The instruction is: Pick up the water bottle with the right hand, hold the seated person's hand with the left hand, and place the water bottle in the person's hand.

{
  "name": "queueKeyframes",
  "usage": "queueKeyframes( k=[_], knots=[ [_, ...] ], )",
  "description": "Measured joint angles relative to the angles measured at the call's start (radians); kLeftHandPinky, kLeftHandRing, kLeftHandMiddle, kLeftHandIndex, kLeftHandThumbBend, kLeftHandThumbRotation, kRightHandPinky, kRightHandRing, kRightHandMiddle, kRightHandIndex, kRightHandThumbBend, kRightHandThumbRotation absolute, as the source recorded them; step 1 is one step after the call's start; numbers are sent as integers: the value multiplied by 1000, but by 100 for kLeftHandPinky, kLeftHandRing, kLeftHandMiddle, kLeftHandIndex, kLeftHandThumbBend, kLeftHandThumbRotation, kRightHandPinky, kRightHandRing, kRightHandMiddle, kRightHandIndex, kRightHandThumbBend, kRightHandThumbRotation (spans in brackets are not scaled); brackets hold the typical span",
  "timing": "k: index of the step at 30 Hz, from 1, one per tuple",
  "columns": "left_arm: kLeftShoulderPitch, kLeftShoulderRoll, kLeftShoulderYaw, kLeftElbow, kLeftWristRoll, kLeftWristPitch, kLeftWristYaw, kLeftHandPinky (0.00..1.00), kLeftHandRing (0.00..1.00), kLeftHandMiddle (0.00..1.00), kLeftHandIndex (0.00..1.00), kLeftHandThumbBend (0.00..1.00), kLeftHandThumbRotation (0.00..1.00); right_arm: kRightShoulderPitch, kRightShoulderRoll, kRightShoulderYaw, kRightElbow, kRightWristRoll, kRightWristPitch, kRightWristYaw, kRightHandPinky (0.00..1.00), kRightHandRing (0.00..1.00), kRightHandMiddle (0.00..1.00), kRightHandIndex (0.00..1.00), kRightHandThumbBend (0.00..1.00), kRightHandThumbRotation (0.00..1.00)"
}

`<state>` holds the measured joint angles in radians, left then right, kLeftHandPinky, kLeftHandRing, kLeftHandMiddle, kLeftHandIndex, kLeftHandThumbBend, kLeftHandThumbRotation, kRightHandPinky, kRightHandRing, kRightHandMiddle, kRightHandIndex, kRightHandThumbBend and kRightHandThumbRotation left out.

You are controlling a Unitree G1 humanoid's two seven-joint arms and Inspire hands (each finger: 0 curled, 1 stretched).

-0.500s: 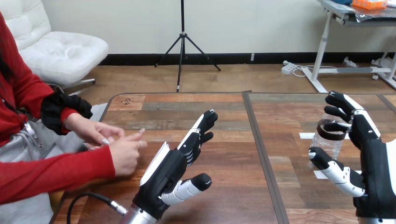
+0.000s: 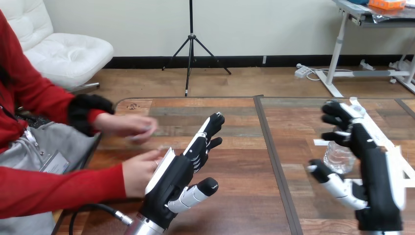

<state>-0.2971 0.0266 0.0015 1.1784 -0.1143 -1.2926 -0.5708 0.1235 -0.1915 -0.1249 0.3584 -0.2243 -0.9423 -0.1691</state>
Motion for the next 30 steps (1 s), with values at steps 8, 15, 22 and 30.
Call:
queueKeyframes(
  k=[8,15,22,30],
  knots=[
    [0,-7,8,0,-9,1,-12,95,100,100,100,100,85,7,23,29,-5,-35,0,1,63,78,82,82,100,77],
    [0,-9,12,-1,-19,8,-23,95,100,100,100,100,86,10,39,41,-4,-58,0,-4,64,79,83,82,100,78],
    [0,-10,13,-1,-25,8,-26,95,100,100,100,100,86,10,37,42,-4,-65,0,-11,65,79,83,82,100,78],
    [0,-10,14,-1,-27,8,-26,95,100,100,100,100,86,12,31,39,-4,-64,1,-16,64,78,83,81,100,77]
  ],
)
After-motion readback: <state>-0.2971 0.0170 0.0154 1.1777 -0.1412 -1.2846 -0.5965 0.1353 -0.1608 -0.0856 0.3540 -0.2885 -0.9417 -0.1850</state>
